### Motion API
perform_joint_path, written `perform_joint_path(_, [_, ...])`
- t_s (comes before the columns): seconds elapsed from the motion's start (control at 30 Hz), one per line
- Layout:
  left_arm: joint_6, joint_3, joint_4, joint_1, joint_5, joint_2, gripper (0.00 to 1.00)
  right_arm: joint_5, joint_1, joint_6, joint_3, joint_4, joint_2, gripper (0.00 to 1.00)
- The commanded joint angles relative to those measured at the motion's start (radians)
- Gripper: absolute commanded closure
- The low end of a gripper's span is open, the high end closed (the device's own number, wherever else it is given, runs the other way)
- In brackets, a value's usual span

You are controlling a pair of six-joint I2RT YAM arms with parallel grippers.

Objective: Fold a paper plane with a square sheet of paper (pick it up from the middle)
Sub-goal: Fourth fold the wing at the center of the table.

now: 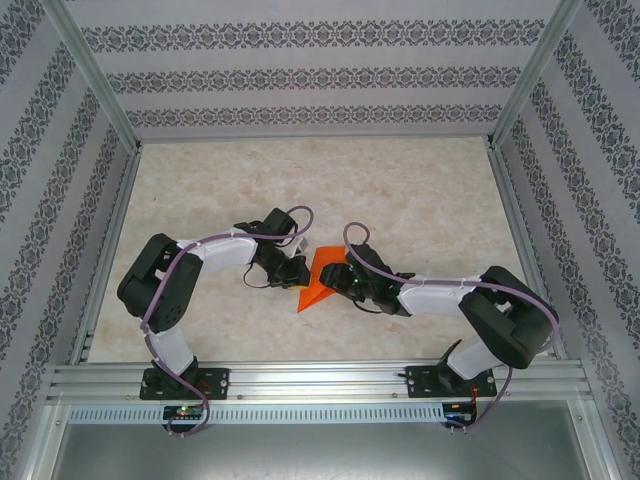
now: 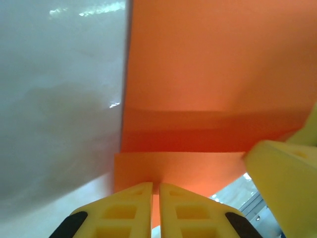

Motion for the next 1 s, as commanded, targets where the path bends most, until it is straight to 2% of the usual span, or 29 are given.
perform_joint_path(0.0, [0.037,0.03,-0.004,0.007,-0.016,0.022,0.86,-0.037,0.006,-0.056,0.034,0.031,0.023,0.52])
perform_joint_path(0.33, [0.042,0.027,0.016,0.007,-0.005,0.046,0.87,-0.082,0.002,-0.126,0.072,-0.02,0.065,0.55])
perform_joint_path(0.63, [0.057,0.019,0.015,0.007,-0.01,0.034,0.86,-0.043,-0.011,-0.132,0.099,-0.098,0.081,0.7])
perform_joint_path(0.73, [0.067,0.004,0.027,0.007,-0.014,0.003,0.81,-0.045,-0.011,-0.12,0.098,-0.093,0.081,0.73])
perform_joint_path(0.87, [0.085,-0.054,0.07,0.007,-0.037,-0.076,0.64,-0.045,-0.009,-0.089,0.089,-0.067,0.073,0.79])
perform_joint_path(0.97, [0.095,-0.118,0.107,0.004,-0.075,-0.15,0.56,-0.042,-0.008,-0.06,0.086,-0.054,0.062,0.8])
